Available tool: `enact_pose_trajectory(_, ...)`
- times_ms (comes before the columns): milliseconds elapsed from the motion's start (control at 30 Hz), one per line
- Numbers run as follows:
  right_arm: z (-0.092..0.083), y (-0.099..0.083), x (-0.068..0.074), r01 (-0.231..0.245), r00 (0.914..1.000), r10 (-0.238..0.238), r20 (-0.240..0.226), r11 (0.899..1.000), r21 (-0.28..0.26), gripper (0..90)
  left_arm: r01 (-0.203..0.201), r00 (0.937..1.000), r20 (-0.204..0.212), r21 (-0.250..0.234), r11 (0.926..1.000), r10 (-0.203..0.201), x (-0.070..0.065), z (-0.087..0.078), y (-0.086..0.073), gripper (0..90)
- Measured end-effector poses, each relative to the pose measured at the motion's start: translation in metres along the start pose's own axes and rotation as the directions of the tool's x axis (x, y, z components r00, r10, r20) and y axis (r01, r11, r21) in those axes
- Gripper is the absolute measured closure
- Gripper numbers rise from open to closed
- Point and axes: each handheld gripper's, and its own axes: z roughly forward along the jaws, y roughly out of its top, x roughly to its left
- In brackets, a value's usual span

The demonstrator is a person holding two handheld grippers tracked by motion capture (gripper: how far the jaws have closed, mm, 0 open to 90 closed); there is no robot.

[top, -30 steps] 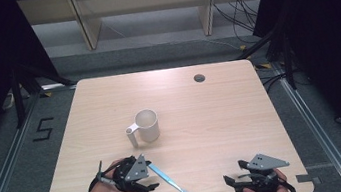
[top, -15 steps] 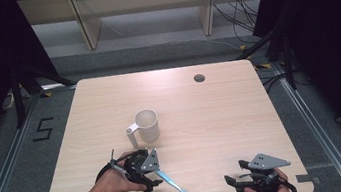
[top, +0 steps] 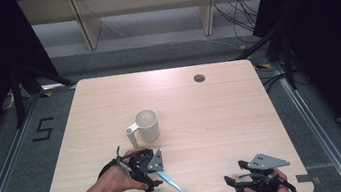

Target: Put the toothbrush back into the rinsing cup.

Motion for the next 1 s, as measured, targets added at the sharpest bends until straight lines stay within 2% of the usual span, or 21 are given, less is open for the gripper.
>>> enact_pose_trajectory(67,-0.001,0.001,-0.001,0.021,0.9997,-0.021,0.007,1.0,0.001,25.4,-0.003,1.0,0.004,-0.002,1.0,0.003,0.0,0.0,0.001,30.9)
enact_pose_trajectory(133,-0.001,0.001,-0.002,0.038,0.9992,-0.038,0.014,0.999,-0.005,25.4,-0.029,0.9996,0.005,0.012,0.9995,0.029,0.001,0.0,0.003,33.0)
enact_pose_trajectory(167,0.0,0.001,-0.002,0.043,0.9989,-0.043,0.016,0.999,-0.001,25.4,-0.035,0.9994,-0.002,-0.003,0.9994,0.035,0.0,0.001,0.003,35.3)
enact_pose_trajectory(200,0.0,0.001,-0.002,0.042,0.999,-0.042,0.013,0.999,0.0,25.4,-0.059,0.9982,0.005,0.006,0.9982,0.059,0.0,0.001,0.004,37.1)
enact_pose_trajectory(233,0.0,0.001,-0.002,0.043,0.9989,-0.043,0.015,0.999,0.001,25.4,-0.06,0.9981,0.013,0.004,0.9982,0.06,-0.001,0.002,0.004,37.3)
enact_pose_trajectory(267,0.0,0.001,-0.002,0.044,0.9989,-0.044,0.015,0.999,0.001,25.4,-0.084,0.9964,0.013,0.02,0.9963,0.084,0.0,0.002,0.005,37.4)
enact_pose_trajectory(333,0.001,0.001,-0.002,0.046,0.9989,-0.046,0.011,0.999,0.001,25.4,-0.08,0.9967,0.014,0.021,0.9966,0.08,0.0,0.004,0.006,39.4)
enact_pose_trajectory(433,-0.001,0.001,-0.002,0.047,0.9988,-0.047,0.016,0.999,-0.005,25.4,-0.101,0.9948,0.013,0.04,0.9941,0.101,0.001,0.006,0.007,42.8)
enact_pose_trajectory(700,0.0,0.0,-0.003,0.047,0.9988,-0.047,0.012,0.999,-0.002,25.4,-0.137,0.9895,0.057,0.065,0.9885,0.133,0.005,0.014,0.008,48.0)
enact_pose_trajectory(833,0.0,0.0,-0.003,0.043,0.999,-0.043,0.013,0.999,0.0,25.4,-0.193,0.9806,0.049,0.087,0.9772,0.19,0.004,0.017,0.011,50.8)
enact_pose_trajectory(900,0.0,0.0,-0.002,0.045,0.9989,-0.045,0.011,0.999,0.0,25.5,-0.211,0.9768,0.052,0.087,0.9735,0.207,0.003,0.018,0.013,50.8)
enact_pose_trajectory(933,-0.001,0.001,-0.002,0.047,0.9988,-0.047,0.013,0.999,-0.002,25.7,-0.21,0.9773,0.046,0.082,0.9742,0.207,0.002,0.018,0.014,51.0)
enact_pose_trajectory(1000,-0.001,0.001,-0.002,0.045,0.9989,-0.045,0.012,0.999,-0.004,25.8,-0.234,0.9719,0.05,0.1,0.967,0.23,0.002,0.018,0.017,51.4)
